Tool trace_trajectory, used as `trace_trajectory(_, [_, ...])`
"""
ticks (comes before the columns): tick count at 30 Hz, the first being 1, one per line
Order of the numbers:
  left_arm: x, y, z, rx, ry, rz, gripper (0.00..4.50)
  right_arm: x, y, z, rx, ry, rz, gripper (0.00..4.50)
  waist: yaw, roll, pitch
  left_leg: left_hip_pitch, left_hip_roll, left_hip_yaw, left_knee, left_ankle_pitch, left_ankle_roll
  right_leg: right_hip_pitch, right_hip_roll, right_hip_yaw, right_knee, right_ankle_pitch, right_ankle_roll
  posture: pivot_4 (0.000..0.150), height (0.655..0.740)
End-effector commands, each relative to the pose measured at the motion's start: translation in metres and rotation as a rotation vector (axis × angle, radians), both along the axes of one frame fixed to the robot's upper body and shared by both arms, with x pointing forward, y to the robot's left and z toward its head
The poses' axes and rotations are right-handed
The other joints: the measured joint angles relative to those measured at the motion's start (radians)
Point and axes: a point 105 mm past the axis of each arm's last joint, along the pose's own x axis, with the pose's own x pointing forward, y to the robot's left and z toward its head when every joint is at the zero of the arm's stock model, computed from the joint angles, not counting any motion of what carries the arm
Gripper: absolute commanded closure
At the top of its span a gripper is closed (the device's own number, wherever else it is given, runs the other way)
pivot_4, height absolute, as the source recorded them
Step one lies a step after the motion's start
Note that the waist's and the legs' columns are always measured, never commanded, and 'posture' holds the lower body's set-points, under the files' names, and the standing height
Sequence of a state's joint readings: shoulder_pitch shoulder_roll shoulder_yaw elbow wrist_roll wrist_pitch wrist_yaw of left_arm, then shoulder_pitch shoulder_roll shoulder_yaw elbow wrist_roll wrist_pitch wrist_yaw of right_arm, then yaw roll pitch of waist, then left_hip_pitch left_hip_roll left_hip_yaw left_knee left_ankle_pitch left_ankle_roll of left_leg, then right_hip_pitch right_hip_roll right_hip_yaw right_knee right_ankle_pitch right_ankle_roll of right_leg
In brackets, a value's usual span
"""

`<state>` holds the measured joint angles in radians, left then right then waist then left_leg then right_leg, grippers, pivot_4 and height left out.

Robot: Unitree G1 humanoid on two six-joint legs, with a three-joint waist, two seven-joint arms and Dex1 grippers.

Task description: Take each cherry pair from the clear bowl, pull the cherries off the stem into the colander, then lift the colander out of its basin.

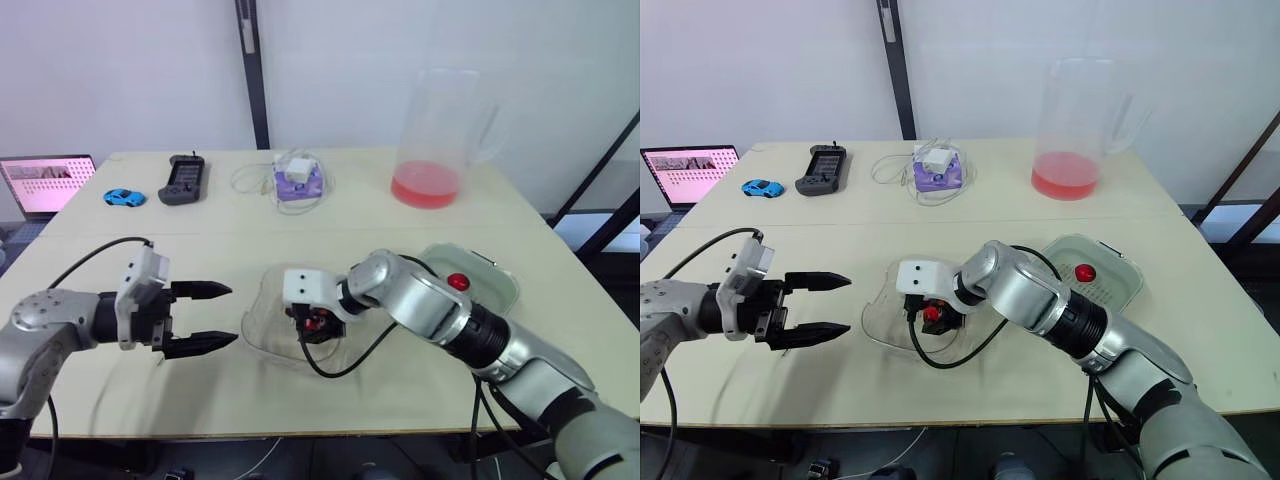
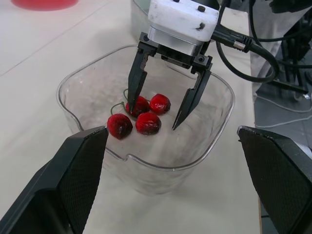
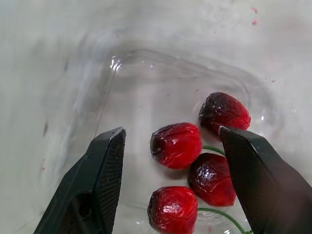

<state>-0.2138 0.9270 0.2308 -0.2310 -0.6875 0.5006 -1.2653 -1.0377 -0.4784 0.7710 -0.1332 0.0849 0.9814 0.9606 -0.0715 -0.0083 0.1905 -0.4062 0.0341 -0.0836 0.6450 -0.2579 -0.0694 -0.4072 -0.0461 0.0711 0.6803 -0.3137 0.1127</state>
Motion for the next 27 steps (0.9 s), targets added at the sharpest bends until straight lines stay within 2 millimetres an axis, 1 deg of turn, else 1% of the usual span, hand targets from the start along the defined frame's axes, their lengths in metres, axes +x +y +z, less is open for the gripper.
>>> trace_trajectory(1, [-0.002, -0.002, 0.011, -0.006, -0.055, -0.004, 0.00, -0.001, 0.002, -0.015, -0.039, 0.009, 0.001, 2.16, 0.000, 0.000, 0.000, 0.000, 0.000, 0.000, 0.000, 0.000, 0.000, 0.000, 0.000, 0.000, 0.000, 0.000, 0.000, 0.150, 0.7332])
trace_trajectory(2, [-0.002, -0.002, 0.011, -0.007, -0.056, -0.003, 0.00, -0.001, 0.002, -0.016, -0.046, 0.010, 0.004, 2.55, 0.001, 0.000, 0.000, 0.000, 0.000, 0.000, 0.000, 0.000, 0.000, 0.000, 0.000, 0.000, 0.000, 0.000, 0.000, 0.150, 0.7332])
trace_trajectory(10, [-0.001, -0.004, 0.011, -0.012, -0.062, 0.000, 0.00, 0.001, 0.001, -0.020, -0.080, 0.012, 0.010, 2.55, 0.007, 0.000, 0.000, -0.002, -0.001, 0.000, 0.001, 0.000, 0.000, -0.001, -0.001, -0.001, 0.001, 0.000, 0.000, 0.150, 0.7332])
trace_trajectory(18, [-0.001, -0.006, 0.010, -0.019, -0.066, 0.001, 0.00, 0.005, 0.001, -0.014, -0.079, -0.004, 0.021, 2.55, 0.005, 0.000, 0.000, -0.002, -0.001, 0.000, 0.001, 0.000, 0.000, -0.001, -0.001, -0.001, 0.001, 0.000, 0.000, 0.150, 0.7332])
trace_trajectory(20, [0.000, -0.007, 0.010, -0.020, -0.066, 0.002, 0.00, 0.004, 0.001, -0.011, -0.075, -0.009, 0.030, 3.05, 0.005, 0.000, 0.000, -0.002, -0.001, 0.000, 0.001, 0.000, 0.000, -0.001, -0.001, -0.001, 0.001, 0.000, 0.000, 0.150, 0.7332])
trace_trajectory(22, [0.000, -0.007, 0.010, -0.021, -0.067, 0.002, 0.00, 0.003, 0.002, -0.007, -0.071, -0.025, 0.051, 3.67, 0.005, 0.000, 0.000, -0.002, -0.001, -0.001, 0.001, 0.000, 0.000, -0.001, -0.001, -0.001, 0.001, 0.000, 0.000, 0.150, 0.7332])
trace_trajectory(27, [0.002, -0.008, 0.009, -0.023, -0.063, -0.001, 0.00, 0.000, 0.004, 0.007, -0.041, -0.070, 0.100, 3.67, 0.005, 0.000, 0.000, -0.002, -0.001, 0.000, 0.001, 0.000, 0.000, -0.001, -0.001, -0.001, 0.001, 0.000, 0.000, 0.150, 0.7332])
